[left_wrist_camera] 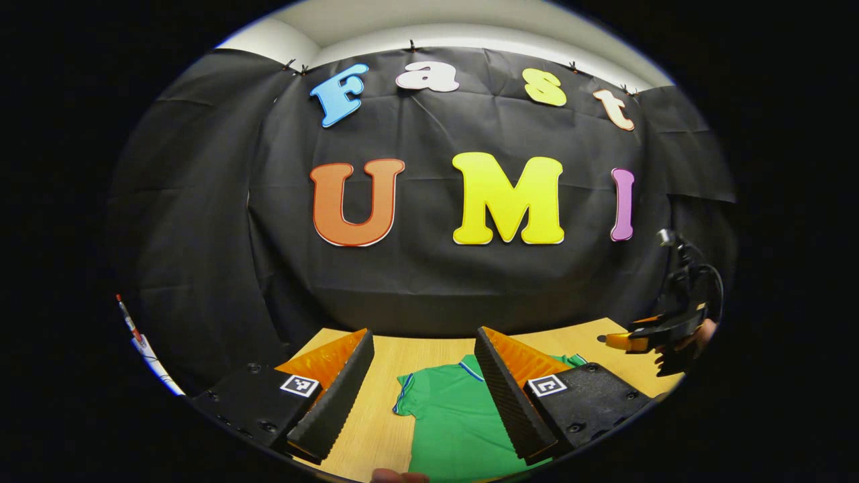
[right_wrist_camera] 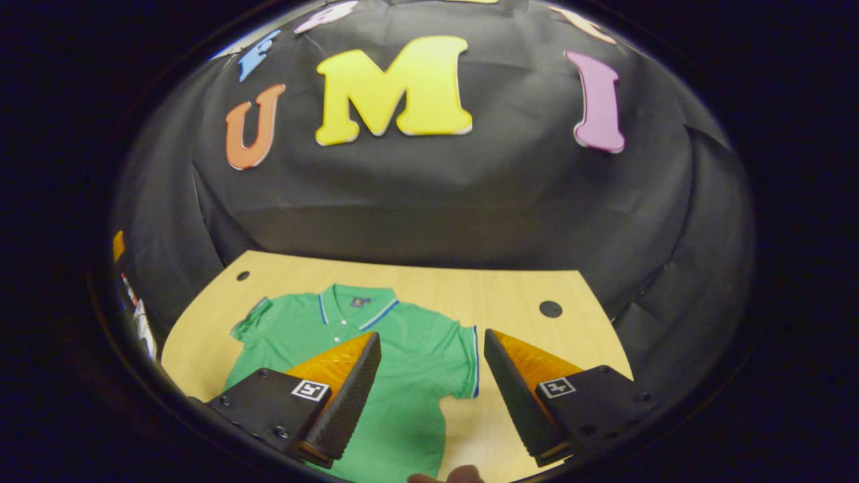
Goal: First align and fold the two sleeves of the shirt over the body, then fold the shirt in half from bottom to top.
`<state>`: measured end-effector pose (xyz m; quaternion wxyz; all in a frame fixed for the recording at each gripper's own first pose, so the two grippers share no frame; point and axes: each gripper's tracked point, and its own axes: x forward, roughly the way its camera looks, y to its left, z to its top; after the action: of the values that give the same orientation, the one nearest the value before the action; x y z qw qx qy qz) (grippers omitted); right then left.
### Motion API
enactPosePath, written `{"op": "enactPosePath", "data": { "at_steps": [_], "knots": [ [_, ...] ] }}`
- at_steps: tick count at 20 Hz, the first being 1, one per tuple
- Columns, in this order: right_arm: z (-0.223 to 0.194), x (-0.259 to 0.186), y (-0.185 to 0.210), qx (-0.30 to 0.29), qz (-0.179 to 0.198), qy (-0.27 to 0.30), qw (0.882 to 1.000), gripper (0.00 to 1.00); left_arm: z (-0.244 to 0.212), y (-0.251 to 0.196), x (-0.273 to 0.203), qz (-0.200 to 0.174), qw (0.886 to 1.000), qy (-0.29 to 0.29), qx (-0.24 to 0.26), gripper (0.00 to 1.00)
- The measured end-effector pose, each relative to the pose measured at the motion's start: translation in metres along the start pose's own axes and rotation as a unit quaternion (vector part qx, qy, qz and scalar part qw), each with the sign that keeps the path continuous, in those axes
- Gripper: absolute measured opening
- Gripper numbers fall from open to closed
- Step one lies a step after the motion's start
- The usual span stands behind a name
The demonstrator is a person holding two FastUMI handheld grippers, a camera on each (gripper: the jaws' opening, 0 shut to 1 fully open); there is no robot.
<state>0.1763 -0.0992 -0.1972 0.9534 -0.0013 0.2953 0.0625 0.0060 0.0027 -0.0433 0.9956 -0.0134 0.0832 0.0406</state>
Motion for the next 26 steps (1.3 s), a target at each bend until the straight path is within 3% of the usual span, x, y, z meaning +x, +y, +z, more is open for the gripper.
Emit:
{"op": "enactPosePath", "data": {
  "at_steps": [2, 4, 6, 7, 8, 9, 12, 13, 14, 16, 19, 26],
  "knots": [
    [-0.016, 0.048, -0.022, 0.019, -0.013, 0.04, 0.999, 0.97, -0.009, 0.002, -0.001, 0.014, 1.0, 0.013, -0.004, 1.0],
    [-0.034, 0.089, -0.036, 0.031, -0.02, 0.071, 0.997, 0.97, -0.02, 0.004, -0.006, 0.029, 0.999, 0.032, -0.002, 0.97],
    [-0.045, 0.117, -0.043, 0.035, -0.02, 0.091, 0.995, 0.93, -0.026, 0.006, -0.008, 0.044, 0.998, 0.043, 0.006, 0.98],
    [-0.048, 0.128, -0.046, 0.038, -0.02, 0.098, 0.994, 1.0, -0.029, 0.008, -0.011, 0.052, 0.997, 0.048, 0.01, 0.97],
    [-0.048, 0.139, -0.048, 0.042, -0.021, 0.103, 0.994, 0.98, -0.032, 0.01, -0.012, 0.06, 0.997, 0.053, 0.014, 0.97],
    [-0.05, 0.148, -0.051, 0.043, -0.022, 0.106, 0.993, 0.93, -0.034, 0.009, -0.013, 0.064, 0.996, 0.057, 0.013, 0.97],
    [-0.053, 0.168, -0.056, 0.039, -0.023, 0.119, 0.992, 0.93, -0.04, 0.004, -0.016, 0.072, 0.995, 0.067, 0.012, 0.97],
    [-0.056, 0.172, -0.055, 0.037, -0.022, 0.123, 0.991, 0.97, -0.042, 0.004, -0.018, 0.076, 0.995, 0.069, 0.016, 0.97],
    [-0.058, 0.175, -0.054, 0.034, -0.02, 0.127, 0.991, 0.89, -0.043, 0.002, -0.018, 0.077, 0.994, 0.071, 0.018, 0.97],
    [-0.067, 0.176, -0.052, 0.014, -0.028, 0.131, 0.991, 0.92, -0.045, 0.001, -0.017, 0.08, 0.994, 0.073, 0.017, 0.97],
    [-0.063, 0.177, -0.047, 0.011, -0.04, 0.128, 0.991, 0.02, -0.045, -0.004, -0.016, 0.079, 0.994, 0.075, 0.017, 0.98],
    [-0.057, 0.169, -0.043, 0.039, -0.02, 0.13, 0.991, 0.01, -0.041, 0.0, -0.014, 0.074, 0.995, 0.066, 0.024, 0.99]
  ]
}}
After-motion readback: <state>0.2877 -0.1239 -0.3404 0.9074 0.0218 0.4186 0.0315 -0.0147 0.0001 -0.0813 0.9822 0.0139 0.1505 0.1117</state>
